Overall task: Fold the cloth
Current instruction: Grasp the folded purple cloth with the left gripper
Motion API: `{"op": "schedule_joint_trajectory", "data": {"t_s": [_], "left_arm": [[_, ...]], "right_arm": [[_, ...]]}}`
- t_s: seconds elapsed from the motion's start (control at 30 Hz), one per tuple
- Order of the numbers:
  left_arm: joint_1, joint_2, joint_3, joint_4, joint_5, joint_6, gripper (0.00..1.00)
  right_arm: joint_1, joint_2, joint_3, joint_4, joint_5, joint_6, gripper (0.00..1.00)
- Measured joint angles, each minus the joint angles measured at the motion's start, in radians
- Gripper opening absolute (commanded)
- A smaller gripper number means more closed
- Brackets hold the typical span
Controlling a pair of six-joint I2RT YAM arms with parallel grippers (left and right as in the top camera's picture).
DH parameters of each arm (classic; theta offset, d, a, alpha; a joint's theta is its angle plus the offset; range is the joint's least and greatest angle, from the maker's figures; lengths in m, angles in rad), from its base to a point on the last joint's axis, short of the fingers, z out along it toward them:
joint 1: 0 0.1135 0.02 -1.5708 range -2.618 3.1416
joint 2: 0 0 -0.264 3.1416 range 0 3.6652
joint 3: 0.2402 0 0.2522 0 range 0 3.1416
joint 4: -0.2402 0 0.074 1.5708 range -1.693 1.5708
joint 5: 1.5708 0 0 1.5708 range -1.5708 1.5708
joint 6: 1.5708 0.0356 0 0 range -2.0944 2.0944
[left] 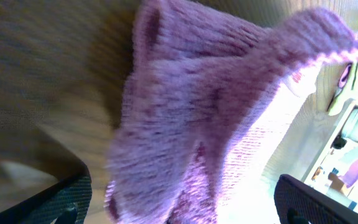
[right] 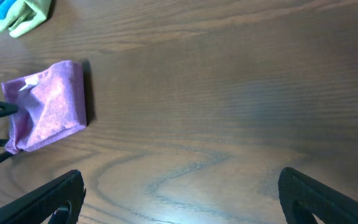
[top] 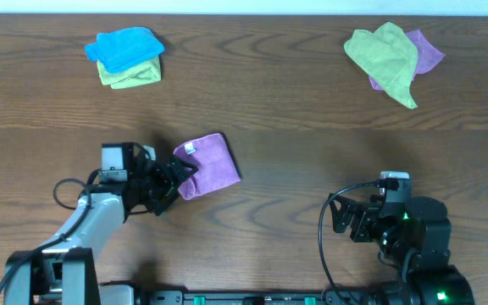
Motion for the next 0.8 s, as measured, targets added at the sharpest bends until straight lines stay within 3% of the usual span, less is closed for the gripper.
{"op": "schedule_joint_trajectory", "data": {"t_s": [0.17, 0.3, 0.4, 0.43, 0.63, 0.8], "left_arm": [[-0.069, 0.023, 0.004, 0.06, -0.024, -0.043, 1.0], [-0.098, 0.082, 0.018, 0.132, -0.032, -0.064, 0.57], [-0.103, 0.129, 0.018, 0.17, -0.036, -0.071, 0.15], [-0.105, 0.144, 0.017, 0.18, -0.049, -0.071, 0.06], [-0.105, 0.167, 0.006, 0.285, -0.042, -0.068, 0.06], [-0.106, 0.17, 0.113, 0.253, -0.003, -0.097, 0.06]], "right_arm": [[0.0, 0.0, 0.0, 0.0, 0.0, 0.0, 0.99], [0.0, 0.0, 0.0, 0.001, 0.0, 0.0, 0.99], [0.0, 0.0, -0.001, 0.0, 0.0, 0.0, 0.99], [0.0, 0.0, -0.001, 0.0, 0.0, 0.0, 0.99], [0.0, 0.0, -0.001, 0.0, 0.0, 0.0, 0.99], [0.0, 0.0, -0.001, 0.0, 0.0, 0.0, 0.99]]}}
